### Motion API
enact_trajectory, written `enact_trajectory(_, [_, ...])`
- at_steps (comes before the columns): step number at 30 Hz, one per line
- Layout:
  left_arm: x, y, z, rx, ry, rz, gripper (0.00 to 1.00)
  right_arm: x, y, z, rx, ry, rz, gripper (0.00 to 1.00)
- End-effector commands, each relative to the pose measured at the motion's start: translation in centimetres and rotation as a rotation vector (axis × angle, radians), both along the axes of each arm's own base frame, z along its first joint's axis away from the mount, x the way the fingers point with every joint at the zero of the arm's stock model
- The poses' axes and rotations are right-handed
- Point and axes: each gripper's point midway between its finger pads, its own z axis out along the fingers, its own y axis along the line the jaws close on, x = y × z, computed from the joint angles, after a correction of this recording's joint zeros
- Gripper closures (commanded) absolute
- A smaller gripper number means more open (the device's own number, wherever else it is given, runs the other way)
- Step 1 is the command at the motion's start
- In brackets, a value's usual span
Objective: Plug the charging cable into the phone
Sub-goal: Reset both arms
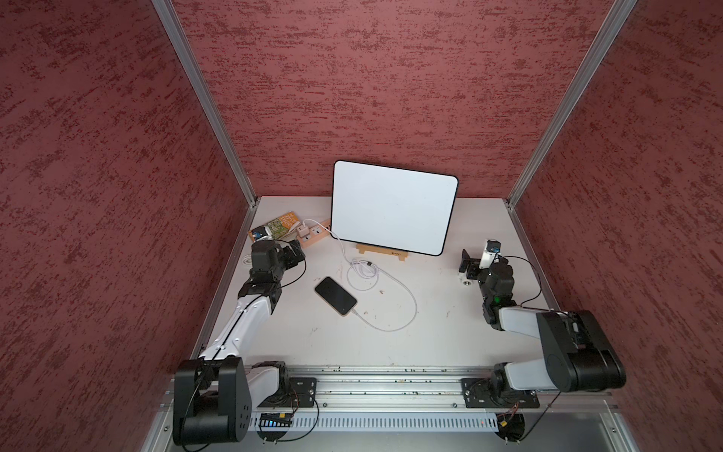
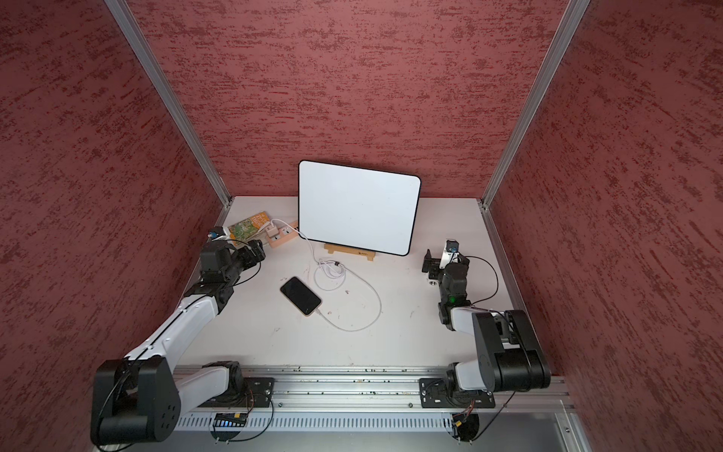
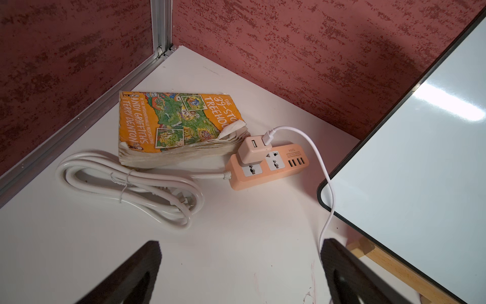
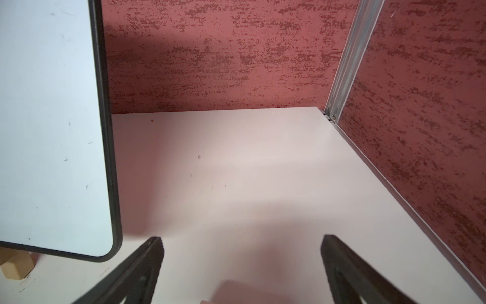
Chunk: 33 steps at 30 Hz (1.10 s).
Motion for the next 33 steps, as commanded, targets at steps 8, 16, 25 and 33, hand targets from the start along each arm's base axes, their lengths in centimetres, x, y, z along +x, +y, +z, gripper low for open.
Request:
enact_trajectory(8, [1.8, 0.1, -0.7, 0.108, -0.082, -0.083, 0.00, 0.1, 0.2, -0.3, -0.002, -0.042, 0.022, 0.02])
enact_trajectory(16, [3.1, 0.3, -2.1, 0.161, -0.078, -0.129, 0.00, 0.6, 0.3, -1.1, -0.006, -0.027, 0.029, 0.02])
enact_trajectory(25, [3.6, 0.3, -3.9, 0.197, -0.109, -0.138, 0.00, 0.8, 0.4, -1.2, -0.009, -0.016, 0.037, 0.02])
enact_trajectory(33, [2.7, -2.4, -4.7, 0.305, -0.206, -0.194, 0.00, 1.2, 0.9, -1.5, -0.013, 0.014, 0.067, 0.01])
